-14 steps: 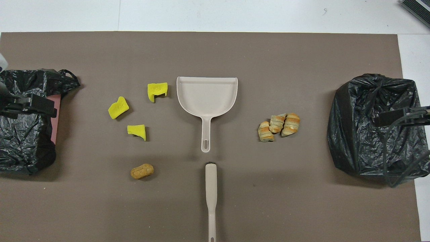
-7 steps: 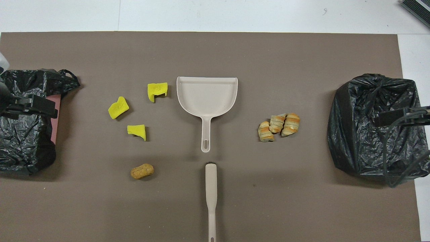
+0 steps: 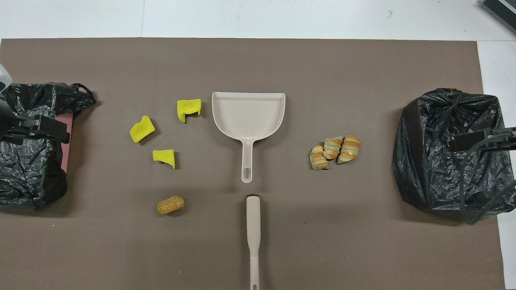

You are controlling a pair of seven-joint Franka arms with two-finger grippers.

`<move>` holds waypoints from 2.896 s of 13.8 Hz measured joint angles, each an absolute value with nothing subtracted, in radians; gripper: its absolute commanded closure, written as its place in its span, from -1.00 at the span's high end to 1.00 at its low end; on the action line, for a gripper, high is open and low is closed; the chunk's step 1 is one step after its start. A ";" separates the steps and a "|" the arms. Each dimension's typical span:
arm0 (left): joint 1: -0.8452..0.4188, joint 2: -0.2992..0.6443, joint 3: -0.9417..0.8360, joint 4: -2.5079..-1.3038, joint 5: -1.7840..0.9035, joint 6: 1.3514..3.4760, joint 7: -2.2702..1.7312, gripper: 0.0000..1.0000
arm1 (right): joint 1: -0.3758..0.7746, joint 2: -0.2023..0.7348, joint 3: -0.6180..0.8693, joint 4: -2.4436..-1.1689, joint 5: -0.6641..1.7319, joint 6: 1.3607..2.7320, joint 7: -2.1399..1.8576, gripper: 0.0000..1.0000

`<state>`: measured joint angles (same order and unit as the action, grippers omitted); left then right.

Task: Sweep and dump trash in bin
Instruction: 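Move the left gripper over the sponges toward the brush handle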

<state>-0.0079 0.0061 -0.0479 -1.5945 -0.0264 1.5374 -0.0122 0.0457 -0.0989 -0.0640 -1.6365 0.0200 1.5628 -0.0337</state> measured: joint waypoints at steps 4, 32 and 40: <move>-0.043 -0.008 -0.053 -1.652 -0.048 1.547 -0.008 1.00 | 0.046 -0.099 -0.064 -1.636 0.020 1.563 -0.034 1.00; -0.314 -0.084 -0.059 -1.923 -0.076 1.738 -0.188 1.00 | 0.030 -0.099 -0.072 -1.638 0.020 1.563 -0.035 1.00; -0.463 -0.096 -0.061 -2.009 -0.103 1.800 -0.330 1.00 | 0.030 -0.099 -0.072 -1.639 0.020 1.563 -0.035 1.00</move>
<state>-0.4626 -0.0961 -0.0605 -2.0091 -0.1026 1.8001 -0.3305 0.0304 -0.0990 -0.0723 -1.6386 0.0200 1.5628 -0.0346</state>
